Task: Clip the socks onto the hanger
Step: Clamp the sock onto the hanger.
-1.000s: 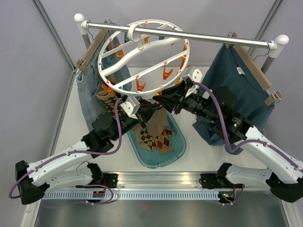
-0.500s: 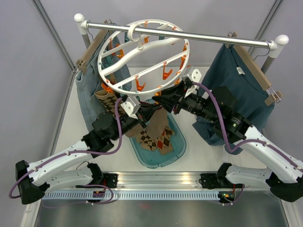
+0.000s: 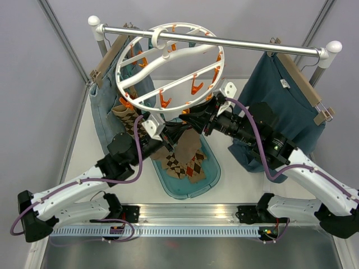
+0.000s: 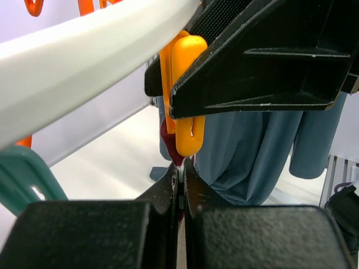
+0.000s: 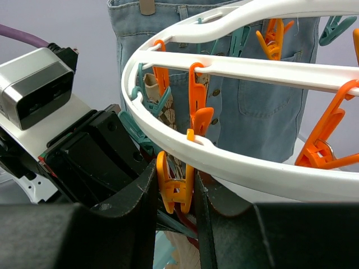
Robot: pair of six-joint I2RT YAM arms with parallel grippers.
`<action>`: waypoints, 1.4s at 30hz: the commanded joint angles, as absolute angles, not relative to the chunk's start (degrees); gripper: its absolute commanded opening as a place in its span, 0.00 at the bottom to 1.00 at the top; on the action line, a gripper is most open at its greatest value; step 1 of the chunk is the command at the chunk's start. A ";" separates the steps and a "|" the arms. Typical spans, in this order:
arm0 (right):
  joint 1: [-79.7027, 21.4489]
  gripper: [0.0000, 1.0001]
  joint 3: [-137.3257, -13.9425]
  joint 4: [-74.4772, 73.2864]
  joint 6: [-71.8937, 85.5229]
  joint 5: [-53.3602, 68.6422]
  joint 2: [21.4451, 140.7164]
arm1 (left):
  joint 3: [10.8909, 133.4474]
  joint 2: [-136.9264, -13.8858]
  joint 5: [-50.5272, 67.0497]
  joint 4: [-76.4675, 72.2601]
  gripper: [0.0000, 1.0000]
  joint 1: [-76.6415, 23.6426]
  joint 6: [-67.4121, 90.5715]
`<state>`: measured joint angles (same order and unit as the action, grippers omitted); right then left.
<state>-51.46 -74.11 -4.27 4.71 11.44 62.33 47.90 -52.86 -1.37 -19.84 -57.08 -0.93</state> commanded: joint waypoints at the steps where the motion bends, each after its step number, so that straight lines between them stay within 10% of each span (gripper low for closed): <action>1: -51.86 0.00 -76.29 -2.20 4.31 10.90 62.49 | 50.36 -52.12 -0.26 -22.15 0.02 -57.13 -0.62; 42: -52.65 0.02 -75.59 -2.72 4.22 9.84 62.58 | 50.54 -51.59 2.55 -25.31 0.02 -57.22 1.14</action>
